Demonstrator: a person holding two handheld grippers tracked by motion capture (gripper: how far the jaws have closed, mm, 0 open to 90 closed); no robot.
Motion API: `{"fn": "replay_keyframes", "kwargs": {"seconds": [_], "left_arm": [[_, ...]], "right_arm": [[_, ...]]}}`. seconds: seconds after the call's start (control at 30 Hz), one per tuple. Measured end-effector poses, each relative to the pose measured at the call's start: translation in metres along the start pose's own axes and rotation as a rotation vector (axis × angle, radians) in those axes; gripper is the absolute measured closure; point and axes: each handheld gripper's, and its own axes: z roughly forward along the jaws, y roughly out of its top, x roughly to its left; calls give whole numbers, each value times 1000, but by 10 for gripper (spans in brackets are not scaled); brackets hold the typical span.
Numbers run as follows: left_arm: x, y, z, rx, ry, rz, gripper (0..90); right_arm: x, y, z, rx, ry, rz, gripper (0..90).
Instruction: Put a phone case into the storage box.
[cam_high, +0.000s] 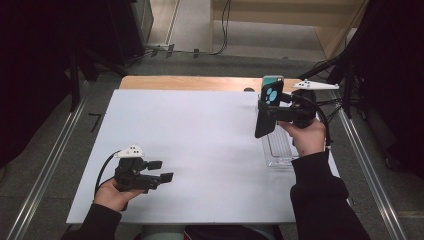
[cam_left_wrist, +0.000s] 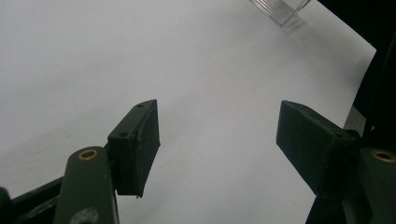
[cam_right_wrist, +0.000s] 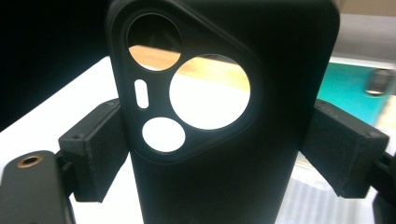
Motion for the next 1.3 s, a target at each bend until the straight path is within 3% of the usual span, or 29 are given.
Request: {"fn": "replay_keyframes", "kwargs": {"seconds": [0.33,0.83,1.13,1.3], "left_arm": [[4,1,0,-7,-14,-15,307],[8,0,4,-1,-10,-22,306],[8,1,4,8,-13,-8,307],[12,2,3,-9,-15,-27,307]], "right_arm": [[-23,-2,3,-42,-116,45,116],[-53,7,31,-18,-246,68,116],[-67,2,56,-7,-260,95,116],[-73,-1,68,1,-298,110,115]]}}
